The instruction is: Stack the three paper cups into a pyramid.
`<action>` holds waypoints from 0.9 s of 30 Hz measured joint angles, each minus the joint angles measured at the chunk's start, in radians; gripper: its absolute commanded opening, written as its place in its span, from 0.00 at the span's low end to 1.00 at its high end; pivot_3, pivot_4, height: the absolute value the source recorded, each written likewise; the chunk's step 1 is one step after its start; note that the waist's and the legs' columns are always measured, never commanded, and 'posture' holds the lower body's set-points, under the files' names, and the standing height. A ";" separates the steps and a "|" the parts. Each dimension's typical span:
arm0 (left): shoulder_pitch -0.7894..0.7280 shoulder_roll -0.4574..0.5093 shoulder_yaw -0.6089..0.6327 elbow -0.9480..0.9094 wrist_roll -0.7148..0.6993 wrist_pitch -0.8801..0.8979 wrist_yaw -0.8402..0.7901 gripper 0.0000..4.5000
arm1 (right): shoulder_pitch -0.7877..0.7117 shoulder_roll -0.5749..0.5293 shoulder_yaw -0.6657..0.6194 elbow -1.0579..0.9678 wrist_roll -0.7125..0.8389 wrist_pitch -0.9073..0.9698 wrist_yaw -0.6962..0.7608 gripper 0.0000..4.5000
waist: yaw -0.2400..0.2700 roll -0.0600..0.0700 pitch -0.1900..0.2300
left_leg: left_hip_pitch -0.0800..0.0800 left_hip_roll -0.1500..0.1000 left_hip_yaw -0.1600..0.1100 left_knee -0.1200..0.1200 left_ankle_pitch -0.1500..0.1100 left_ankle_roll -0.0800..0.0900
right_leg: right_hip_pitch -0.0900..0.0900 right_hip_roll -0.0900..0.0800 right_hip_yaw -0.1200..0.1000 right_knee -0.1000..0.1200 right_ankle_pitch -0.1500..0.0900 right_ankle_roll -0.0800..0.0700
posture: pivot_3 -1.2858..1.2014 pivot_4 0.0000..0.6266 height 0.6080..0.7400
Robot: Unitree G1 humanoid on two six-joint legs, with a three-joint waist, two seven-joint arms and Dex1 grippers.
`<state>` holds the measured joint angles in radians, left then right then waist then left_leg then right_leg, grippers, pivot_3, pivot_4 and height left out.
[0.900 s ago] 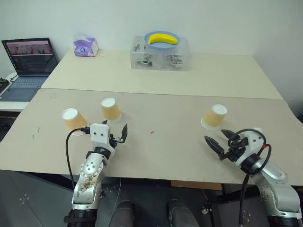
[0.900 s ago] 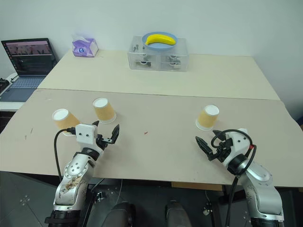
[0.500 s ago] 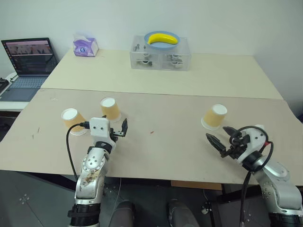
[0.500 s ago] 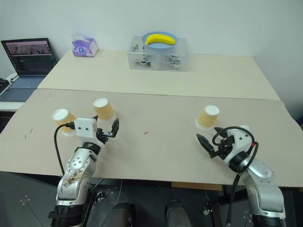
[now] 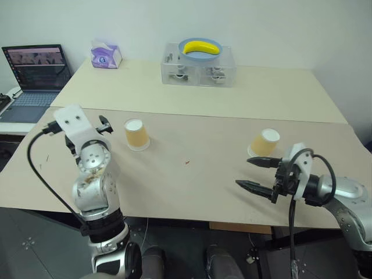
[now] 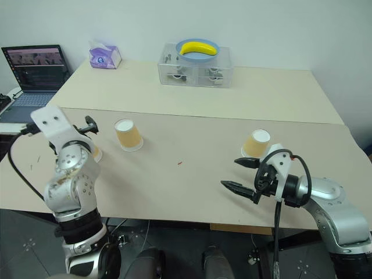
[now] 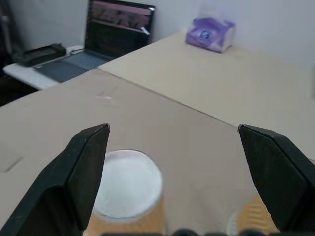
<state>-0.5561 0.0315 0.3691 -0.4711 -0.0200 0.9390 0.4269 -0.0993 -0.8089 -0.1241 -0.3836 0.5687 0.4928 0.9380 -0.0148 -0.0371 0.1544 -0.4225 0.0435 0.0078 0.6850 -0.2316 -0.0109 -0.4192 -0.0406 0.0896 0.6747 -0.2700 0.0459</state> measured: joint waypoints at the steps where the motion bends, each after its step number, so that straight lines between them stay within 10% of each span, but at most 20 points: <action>1: -0.022 -0.003 0.003 -0.013 0.015 0.041 0.019 0.99 | -0.023 0.000 0.018 0.005 -0.004 0.001 0.005 1.00 | 0.000 0.000 0.000 | 0.000 0.000 0.000 0.000 0.000 0.000 | 0.000 0.000 0.000 0.000 0.000 0.000 | 0.52 0.24 0.65; 27: 0.126 -0.016 -0.010 -0.044 0.055 0.032 -0.115 0.99 | -0.179 0.105 0.153 0.150 -0.115 -0.073 0.060 1.00 | 0.002 0.000 0.000 | -0.001 -0.001 -0.001 0.000 0.000 -0.001 | -0.002 -0.002 -0.001 0.001 0.000 0.000 | 0.52 0.24 0.65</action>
<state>-0.4301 0.0159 0.3587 -0.5151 0.0350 0.9709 0.3114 -0.2788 -0.7038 0.0286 -0.2338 0.4540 0.4198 0.9975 -0.0127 -0.0371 0.1544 -0.4236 0.0423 0.0067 0.6848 -0.2313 -0.0114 -0.4207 -0.0429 0.0886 0.6759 -0.2698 0.0456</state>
